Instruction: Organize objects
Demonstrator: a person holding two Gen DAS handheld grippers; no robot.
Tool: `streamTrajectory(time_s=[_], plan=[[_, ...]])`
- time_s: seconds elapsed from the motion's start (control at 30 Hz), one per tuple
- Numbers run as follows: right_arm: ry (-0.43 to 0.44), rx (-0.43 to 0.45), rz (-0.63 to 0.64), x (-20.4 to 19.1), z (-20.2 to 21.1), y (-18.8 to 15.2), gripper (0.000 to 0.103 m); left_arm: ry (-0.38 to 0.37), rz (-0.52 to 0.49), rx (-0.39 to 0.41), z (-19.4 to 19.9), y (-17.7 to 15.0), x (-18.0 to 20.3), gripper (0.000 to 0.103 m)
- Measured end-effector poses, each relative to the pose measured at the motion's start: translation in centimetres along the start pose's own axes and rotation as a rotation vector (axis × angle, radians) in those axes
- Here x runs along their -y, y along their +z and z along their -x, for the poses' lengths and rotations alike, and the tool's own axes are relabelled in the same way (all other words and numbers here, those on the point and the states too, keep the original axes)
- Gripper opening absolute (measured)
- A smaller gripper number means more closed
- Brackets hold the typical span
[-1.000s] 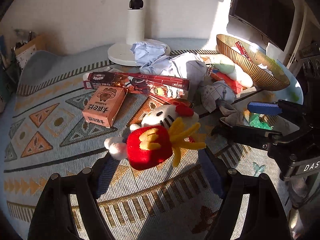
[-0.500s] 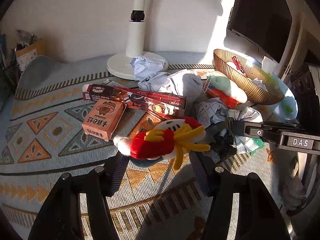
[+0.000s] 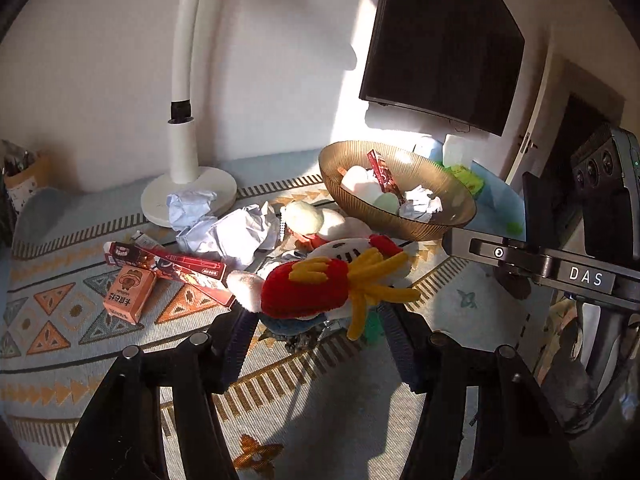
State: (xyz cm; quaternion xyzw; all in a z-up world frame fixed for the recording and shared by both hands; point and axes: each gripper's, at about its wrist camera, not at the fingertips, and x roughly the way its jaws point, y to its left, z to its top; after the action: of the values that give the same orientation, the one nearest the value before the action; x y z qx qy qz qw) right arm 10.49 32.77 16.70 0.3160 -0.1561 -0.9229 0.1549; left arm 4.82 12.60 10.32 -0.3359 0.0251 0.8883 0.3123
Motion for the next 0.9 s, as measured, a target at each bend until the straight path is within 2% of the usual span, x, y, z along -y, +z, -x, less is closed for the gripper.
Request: streamTrajectory(time_s=[0.03,0.1,0.17,0.2,0.23,0.33,0.4,0.5,0.53,0.57,0.67,0.73,0.8,0.9], plan=[[-0.012,-0.013,0.0,0.4,0.0,0.0,0.015,-0.005,-0.008,0.006,0.0,0.3,0.6,0.058],[-0.029,-0.072,-0.003,1.2,-1.1,-0.4,0.028,-0.007,-0.015,0.03,0.4,0.9,1.3,0.058],[-0.032,-0.135,-0.008,2.1,-3.0,-1.6,0.068,-0.006,0.003,0.047,1.1,1.3,1.0,0.059],[-0.042,-0.162,-0.001,2.3,-4.1,-2.4,0.074,-0.004,0.019,0.054,1.4,1.3,0.6,0.059],[-0.055,-0.194,0.013,2.3,-5.2,-3.2,0.075,-0.002,0.039,0.057,1.7,1.2,0.1,0.059],[-0.089,-0.297,0.088,1.6,-8.8,-5.2,0.074,0.031,0.079,0.051,2.2,0.5,-1.2,0.059],[-0.127,-0.323,0.143,1.0,-10.2,-5.8,0.069,0.052,0.087,0.032,2.1,-0.1,-1.8,0.059],[-0.204,-0.346,0.215,0.3,-11.8,-5.9,0.053,0.068,0.084,0.004,1.6,-0.8,-2.2,0.059],[-0.231,-0.347,0.251,-0.1,-12.1,-6.0,0.043,0.071,0.083,0.0,1.4,-0.9,-2.3,0.059],[-0.22,-0.356,0.273,-0.4,-12.2,-6.1,0.035,0.07,0.086,-0.004,1.2,-1.0,-2.4,0.059],[-0.254,-0.354,0.324,-0.8,-11.3,-6.2,0.031,0.062,0.096,-0.007,0.7,-0.9,-2.5,0.059],[-0.239,-0.338,0.308,-0.4,-9.6,-6.2,0.031,0.06,0.095,-0.01,0.4,-0.8,-2.3,0.059],[-0.22,-0.302,0.266,0.3,-7.3,-5.7,0.031,0.06,0.083,-0.01,0.3,-0.6,-1.9,0.059],[-0.244,-0.214,0.216,2.0,-3.4,-3.3,0.031,0.053,0.066,0.008,0.0,0.3,-0.8,0.059]])
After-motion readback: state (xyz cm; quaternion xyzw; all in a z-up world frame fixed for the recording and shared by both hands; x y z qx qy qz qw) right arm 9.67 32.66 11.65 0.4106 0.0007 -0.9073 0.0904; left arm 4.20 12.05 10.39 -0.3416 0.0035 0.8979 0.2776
